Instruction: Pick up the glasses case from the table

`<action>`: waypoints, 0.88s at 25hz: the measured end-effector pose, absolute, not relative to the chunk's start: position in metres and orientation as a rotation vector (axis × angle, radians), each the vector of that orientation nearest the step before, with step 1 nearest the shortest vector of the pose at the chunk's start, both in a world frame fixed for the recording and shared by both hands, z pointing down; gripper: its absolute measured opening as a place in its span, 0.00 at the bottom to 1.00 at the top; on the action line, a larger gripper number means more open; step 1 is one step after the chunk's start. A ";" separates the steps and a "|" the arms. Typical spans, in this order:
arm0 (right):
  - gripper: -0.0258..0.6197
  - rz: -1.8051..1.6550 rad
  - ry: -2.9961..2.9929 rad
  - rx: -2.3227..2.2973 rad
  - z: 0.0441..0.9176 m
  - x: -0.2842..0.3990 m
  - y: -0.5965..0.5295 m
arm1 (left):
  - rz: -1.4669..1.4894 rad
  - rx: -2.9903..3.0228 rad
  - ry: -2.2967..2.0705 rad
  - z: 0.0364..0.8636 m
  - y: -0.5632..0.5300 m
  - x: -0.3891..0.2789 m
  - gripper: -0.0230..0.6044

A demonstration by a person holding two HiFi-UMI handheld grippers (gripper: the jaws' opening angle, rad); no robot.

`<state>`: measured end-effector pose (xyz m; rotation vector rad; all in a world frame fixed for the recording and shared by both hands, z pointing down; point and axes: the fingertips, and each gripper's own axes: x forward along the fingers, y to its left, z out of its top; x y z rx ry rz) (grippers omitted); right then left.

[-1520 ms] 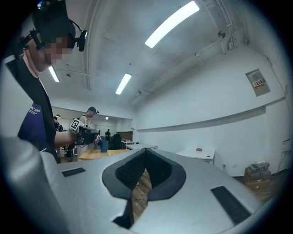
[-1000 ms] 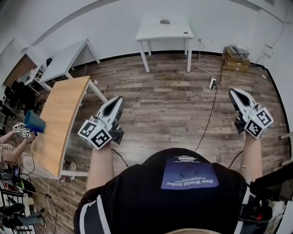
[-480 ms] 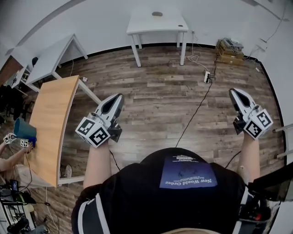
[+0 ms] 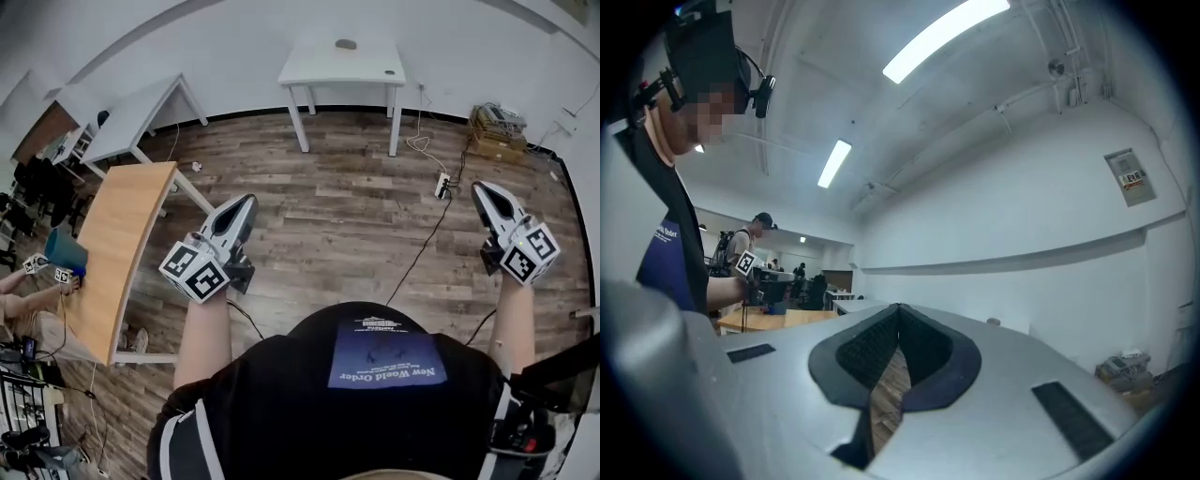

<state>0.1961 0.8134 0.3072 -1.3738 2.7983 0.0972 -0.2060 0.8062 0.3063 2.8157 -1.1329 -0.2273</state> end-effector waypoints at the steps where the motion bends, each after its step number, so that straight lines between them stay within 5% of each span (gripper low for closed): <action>1: 0.04 0.105 2.804 -1.351 0.306 0.211 0.809 | -0.226 2.807 -1.159 0.306 0.808 -0.193 0.03; 11: 0.04 0.060 2.852 -1.218 0.327 0.279 0.747 | -0.130 2.774 -1.235 0.310 0.783 -0.111 0.03; 22: 0.04 0.103 2.862 -1.335 0.330 0.225 0.674 | -0.199 2.802 -1.103 0.328 0.680 -0.157 0.03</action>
